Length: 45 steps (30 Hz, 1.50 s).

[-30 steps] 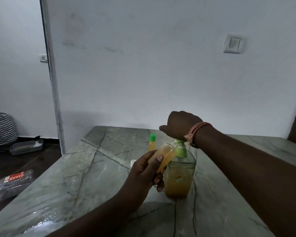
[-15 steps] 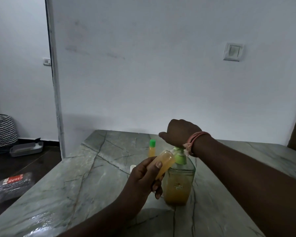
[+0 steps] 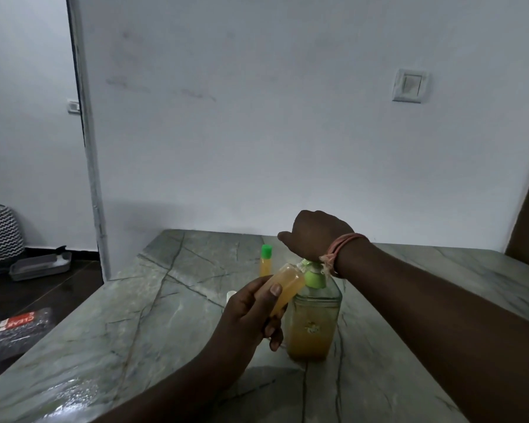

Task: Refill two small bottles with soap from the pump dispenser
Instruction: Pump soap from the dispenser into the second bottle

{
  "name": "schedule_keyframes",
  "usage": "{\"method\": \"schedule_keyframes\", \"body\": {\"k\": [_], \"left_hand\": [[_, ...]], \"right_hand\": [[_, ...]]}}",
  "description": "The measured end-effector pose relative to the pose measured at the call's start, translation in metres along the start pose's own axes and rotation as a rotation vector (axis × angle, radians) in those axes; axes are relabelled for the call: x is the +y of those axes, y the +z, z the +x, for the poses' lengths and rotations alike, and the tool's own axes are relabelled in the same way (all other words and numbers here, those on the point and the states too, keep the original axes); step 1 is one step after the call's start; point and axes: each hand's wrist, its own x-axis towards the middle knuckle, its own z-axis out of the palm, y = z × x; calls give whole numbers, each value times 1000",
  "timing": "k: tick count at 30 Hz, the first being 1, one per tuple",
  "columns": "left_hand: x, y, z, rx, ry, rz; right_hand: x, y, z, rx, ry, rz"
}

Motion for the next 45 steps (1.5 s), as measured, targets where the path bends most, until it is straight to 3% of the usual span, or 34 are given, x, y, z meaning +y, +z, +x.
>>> {"method": "schedule_keyframes", "body": {"k": [9,16,21,25,32,37,45], "left_hand": [[-3,-3,3,-18,16,-30],[-1,-2,1,-16,17,-34],[-5,-4,3,-30,16,-40],[-4,-3,3,-15,21,-34],[-1,-1,1,-11,4,-11],[-4,-3,4,-16,-1,-23],[-2,-2,2,-4,2,11]], "right_hand": [[3,13,3,65,22,95],[-3,2,3,12,-17,-22],[0,10,6,107,-24,52],[4,15,7,32,10,110],[0,3,7,-52,-31,0],[2,12,10,47,-20,66],[1,9,7,18,-14,10]]}}
